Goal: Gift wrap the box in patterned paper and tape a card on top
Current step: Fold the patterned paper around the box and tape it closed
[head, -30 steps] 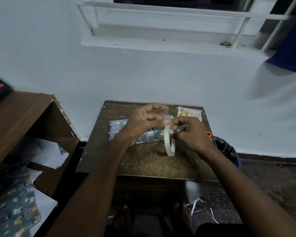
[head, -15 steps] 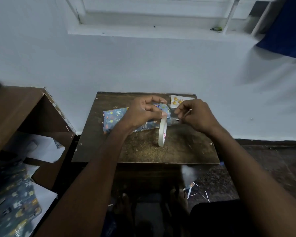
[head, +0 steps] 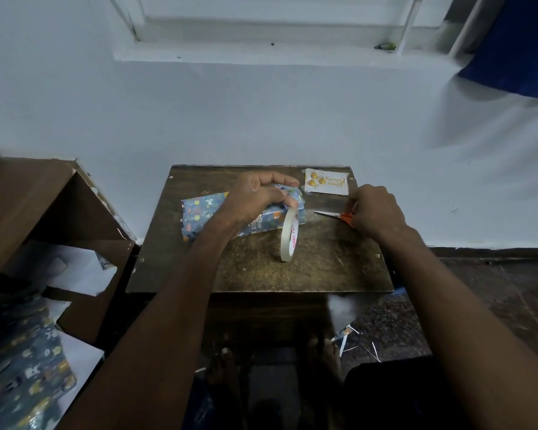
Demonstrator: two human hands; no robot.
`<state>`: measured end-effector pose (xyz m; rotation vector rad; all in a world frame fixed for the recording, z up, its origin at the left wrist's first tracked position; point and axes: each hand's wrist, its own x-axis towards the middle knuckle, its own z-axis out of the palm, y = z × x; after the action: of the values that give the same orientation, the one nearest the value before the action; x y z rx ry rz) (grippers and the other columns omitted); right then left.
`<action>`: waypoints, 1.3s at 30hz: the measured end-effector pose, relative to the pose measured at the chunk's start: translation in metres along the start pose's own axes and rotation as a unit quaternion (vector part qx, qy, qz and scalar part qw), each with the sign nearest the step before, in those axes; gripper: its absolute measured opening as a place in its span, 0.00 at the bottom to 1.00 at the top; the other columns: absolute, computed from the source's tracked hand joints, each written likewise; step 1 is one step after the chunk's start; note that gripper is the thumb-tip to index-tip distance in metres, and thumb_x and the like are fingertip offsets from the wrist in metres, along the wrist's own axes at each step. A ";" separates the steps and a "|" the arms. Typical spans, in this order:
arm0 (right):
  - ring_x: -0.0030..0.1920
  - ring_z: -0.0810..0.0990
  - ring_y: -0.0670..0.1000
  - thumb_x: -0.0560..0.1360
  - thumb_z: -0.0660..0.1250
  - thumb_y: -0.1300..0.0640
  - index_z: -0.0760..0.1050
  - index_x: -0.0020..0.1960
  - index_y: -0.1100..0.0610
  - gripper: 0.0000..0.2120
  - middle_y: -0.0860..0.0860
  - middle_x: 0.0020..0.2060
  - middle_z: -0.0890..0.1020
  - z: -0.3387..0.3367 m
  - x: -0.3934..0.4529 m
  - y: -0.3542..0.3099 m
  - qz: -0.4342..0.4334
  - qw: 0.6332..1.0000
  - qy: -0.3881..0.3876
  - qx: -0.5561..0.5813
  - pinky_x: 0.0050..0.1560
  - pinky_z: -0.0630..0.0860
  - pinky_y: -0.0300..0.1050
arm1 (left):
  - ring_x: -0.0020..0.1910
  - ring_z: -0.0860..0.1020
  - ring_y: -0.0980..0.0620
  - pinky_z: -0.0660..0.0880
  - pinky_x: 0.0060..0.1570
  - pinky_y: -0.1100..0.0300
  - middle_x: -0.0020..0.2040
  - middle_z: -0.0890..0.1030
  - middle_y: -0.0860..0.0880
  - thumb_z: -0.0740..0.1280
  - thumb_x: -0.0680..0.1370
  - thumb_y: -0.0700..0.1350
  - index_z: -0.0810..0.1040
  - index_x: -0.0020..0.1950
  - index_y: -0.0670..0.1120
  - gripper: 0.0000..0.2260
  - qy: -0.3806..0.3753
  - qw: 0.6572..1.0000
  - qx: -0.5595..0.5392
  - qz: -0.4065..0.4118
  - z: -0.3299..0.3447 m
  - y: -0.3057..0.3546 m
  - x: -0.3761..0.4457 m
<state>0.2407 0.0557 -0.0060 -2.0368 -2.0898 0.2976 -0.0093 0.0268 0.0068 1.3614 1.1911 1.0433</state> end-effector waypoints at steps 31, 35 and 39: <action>0.40 0.86 0.57 0.73 0.74 0.71 0.86 0.51 0.61 0.10 0.58 0.42 0.89 -0.052 -0.015 -0.011 -0.105 0.904 -0.277 0.308 0.42 0.83 0.48 | 0.50 0.87 0.43 0.80 0.62 0.40 0.55 0.88 0.49 0.77 0.70 0.34 0.86 0.55 0.45 0.14 0.026 1.000 0.015 -0.008 0.000 0.006 0.002; 0.42 0.86 0.57 0.73 0.76 0.70 0.88 0.51 0.59 0.10 0.56 0.42 0.89 -0.053 -0.016 -0.017 -0.108 0.908 -0.248 0.319 0.45 0.84 0.50 | 0.51 0.87 0.43 0.81 0.61 0.41 0.55 0.88 0.48 0.78 0.69 0.35 0.87 0.54 0.45 0.15 0.026 1.000 0.014 -0.005 -0.001 0.006 0.003; 0.42 0.85 0.58 0.72 0.75 0.70 0.88 0.51 0.57 0.12 0.55 0.41 0.89 -0.052 -0.016 -0.022 -0.114 0.913 -0.213 0.330 0.45 0.85 0.46 | 0.50 0.87 0.42 0.82 0.60 0.44 0.54 0.88 0.47 0.77 0.71 0.34 0.87 0.55 0.44 0.14 0.023 1.000 0.016 -0.001 0.000 0.006 0.003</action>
<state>0.2347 0.0391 0.0502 -1.3935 -2.0149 1.3013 -0.0082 0.0297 0.0123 1.3667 1.2472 1.0631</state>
